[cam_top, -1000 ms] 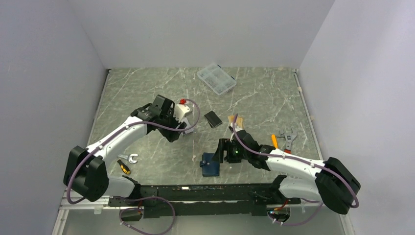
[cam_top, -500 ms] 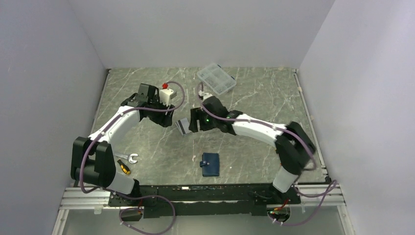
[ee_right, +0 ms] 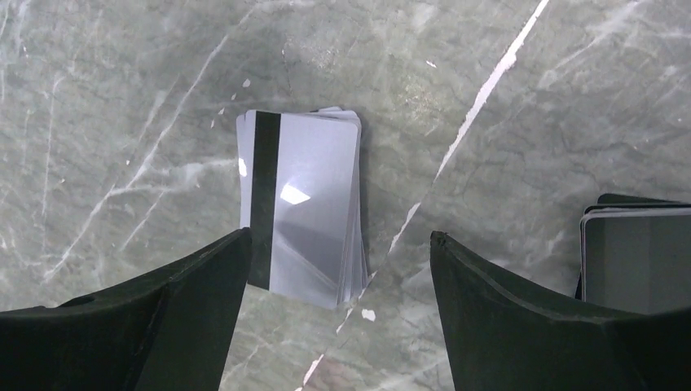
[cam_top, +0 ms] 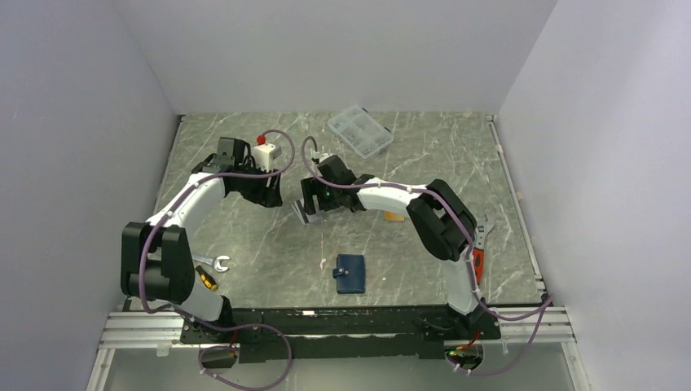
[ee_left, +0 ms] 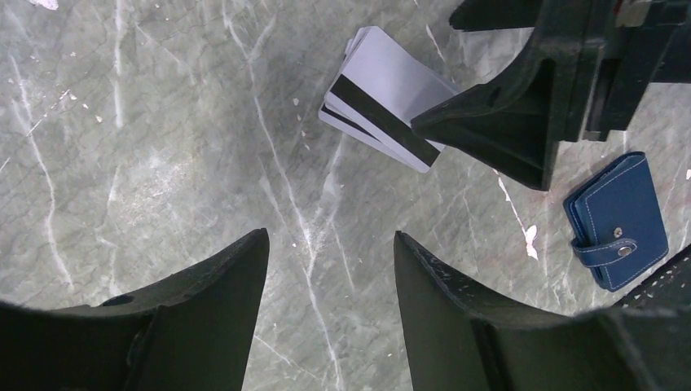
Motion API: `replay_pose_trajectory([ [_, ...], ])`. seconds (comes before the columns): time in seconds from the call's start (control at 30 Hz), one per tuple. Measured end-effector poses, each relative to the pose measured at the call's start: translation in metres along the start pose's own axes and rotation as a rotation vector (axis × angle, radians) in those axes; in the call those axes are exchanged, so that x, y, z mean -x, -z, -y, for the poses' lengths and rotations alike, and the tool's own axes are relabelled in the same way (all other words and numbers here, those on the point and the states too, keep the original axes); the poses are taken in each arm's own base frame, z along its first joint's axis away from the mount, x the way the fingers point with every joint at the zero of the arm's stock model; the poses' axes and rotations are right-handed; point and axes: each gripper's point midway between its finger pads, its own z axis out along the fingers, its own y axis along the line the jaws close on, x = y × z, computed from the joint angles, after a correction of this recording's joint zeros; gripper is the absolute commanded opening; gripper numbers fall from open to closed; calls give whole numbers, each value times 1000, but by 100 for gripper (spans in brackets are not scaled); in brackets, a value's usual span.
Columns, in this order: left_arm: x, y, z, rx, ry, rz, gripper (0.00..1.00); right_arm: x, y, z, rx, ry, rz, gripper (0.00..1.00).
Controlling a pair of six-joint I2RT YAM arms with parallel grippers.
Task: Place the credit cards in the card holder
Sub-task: Pick up the credit card from the center of the board.
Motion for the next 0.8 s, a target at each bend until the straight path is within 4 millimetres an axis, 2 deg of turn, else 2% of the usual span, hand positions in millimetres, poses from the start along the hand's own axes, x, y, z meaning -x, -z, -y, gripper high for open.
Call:
replay_pose_trajectory([
  [0.1,0,-3,1,-13,6,-3,63,1,-6,1,-2,11,6,81],
  [0.27,-7,-12,-1,-21,36,-34,62,6,-11,3,-9,26,31,68],
  [0.4,-11,-16,-3,-18,58,-50,62,5,-15,3,-34,47,46,47],
  [0.5,-11,-17,-3,-12,71,-52,63,5,-17,-1,-46,53,62,40],
  [0.63,-10,-17,-5,5,82,-49,67,6,-19,-7,-48,57,94,21],
  [0.8,-9,-30,-2,44,33,-66,68,8,-18,-5,-39,18,137,17],
])
